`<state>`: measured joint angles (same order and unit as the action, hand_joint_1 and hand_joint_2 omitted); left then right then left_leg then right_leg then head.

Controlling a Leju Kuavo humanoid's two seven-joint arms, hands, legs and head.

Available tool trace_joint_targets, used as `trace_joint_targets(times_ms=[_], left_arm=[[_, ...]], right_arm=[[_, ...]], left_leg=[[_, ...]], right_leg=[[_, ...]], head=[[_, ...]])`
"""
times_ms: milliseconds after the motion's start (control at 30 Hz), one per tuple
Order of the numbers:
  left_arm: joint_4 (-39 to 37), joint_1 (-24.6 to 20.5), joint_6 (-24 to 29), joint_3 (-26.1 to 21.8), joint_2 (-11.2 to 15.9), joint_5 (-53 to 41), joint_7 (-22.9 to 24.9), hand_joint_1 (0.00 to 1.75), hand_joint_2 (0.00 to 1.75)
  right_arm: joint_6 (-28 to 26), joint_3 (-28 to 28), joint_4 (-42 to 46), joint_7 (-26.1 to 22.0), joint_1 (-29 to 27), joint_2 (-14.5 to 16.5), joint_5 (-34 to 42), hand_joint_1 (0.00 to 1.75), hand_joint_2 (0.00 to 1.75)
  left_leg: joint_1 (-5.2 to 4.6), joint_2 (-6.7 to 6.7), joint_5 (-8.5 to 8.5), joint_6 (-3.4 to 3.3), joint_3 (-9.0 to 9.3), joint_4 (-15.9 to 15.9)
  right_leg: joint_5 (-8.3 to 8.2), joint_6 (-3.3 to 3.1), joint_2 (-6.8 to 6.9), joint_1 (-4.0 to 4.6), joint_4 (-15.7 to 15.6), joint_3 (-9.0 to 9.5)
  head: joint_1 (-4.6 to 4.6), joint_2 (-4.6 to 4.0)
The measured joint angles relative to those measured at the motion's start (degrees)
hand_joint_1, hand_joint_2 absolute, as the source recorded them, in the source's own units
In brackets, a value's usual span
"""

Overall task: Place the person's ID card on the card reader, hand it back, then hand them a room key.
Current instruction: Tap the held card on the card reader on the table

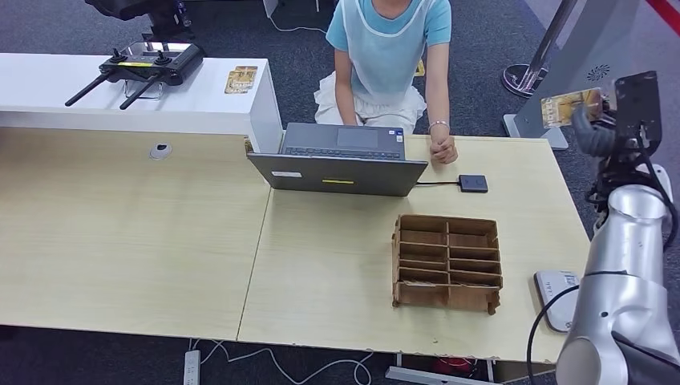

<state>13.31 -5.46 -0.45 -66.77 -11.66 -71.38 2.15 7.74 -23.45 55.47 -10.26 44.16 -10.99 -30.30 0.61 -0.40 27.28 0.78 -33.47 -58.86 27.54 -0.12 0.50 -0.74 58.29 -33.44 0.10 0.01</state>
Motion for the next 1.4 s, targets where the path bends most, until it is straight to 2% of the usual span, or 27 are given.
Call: trace_joint_targets(times_ms=[167,300,533,833,1067,1400], left_arm=[[0.00,0.06,0.46,0.00,0.01,-0.90,-0.09,0.00,0.00],[0.00,0.07,0.61,0.00,0.07,-0.73,0.44,0.00,0.00],[0.00,0.12,0.43,0.00,0.14,-0.72,1.77,0.00,0.00],[0.00,0.08,-0.07,0.00,0.09,-1.12,-0.05,0.00,0.00],[0.00,0.17,-0.13,0.00,0.21,-1.11,0.61,0.00,0.00],[0.00,0.38,0.11,0.00,0.39,-0.67,0.57,0.00,0.00]], right_arm=[[3.46,-3.82,-1.73,-3.36,-7.06,-3.70,7.98,1.75,1.75],[6.13,-6.26,-2.77,-3.77,-11.61,-5.53,11.75,1.75,1.75],[7.70,-6.52,-8.38,-2.47,-12.20,-7.55,13.67,1.75,1.75],[7.60,-6.14,-13.66,-2.63,-13.24,-9.79,16.05,1.75,1.75],[8.43,-5.35,-17.67,-2.88,-15.57,-12.38,17.77,1.75,1.75],[11.69,-5.31,-15.31,-2.53,-22.06,-14.46,24.44,1.75,1.75]], left_leg=[[0.00,-0.22,0.02,-0.02,-0.06,0.00],[-0.02,-0.06,0.05,-0.06,-0.08,0.01],[-0.01,0.04,0.02,-0.04,-0.03,0.01],[-0.01,0.02,0.02,-0.04,-0.04,0.01],[-0.02,0.00,0.03,-0.05,-0.05,0.01],[-0.02,-0.01,0.04,-0.06,-0.05,0.01]], right_leg=[[0.02,0.02,0.16,0.00,-0.02,0.03],[0.01,0.02,0.04,-0.02,-0.01,0.00],[0.00,0.00,-0.01,-0.01,0.01,0.00],[0.00,0.01,-0.01,-0.02,0.00,0.00],[0.00,0.01,0.03,-0.02,-0.01,0.00],[0.01,0.01,0.03,-0.02,-0.01,0.00]], head=[[0.00,-0.01],[-0.01,0.00],[-0.01,0.00],[-0.01,0.00],[-0.01,0.00],[-0.01,0.01]])
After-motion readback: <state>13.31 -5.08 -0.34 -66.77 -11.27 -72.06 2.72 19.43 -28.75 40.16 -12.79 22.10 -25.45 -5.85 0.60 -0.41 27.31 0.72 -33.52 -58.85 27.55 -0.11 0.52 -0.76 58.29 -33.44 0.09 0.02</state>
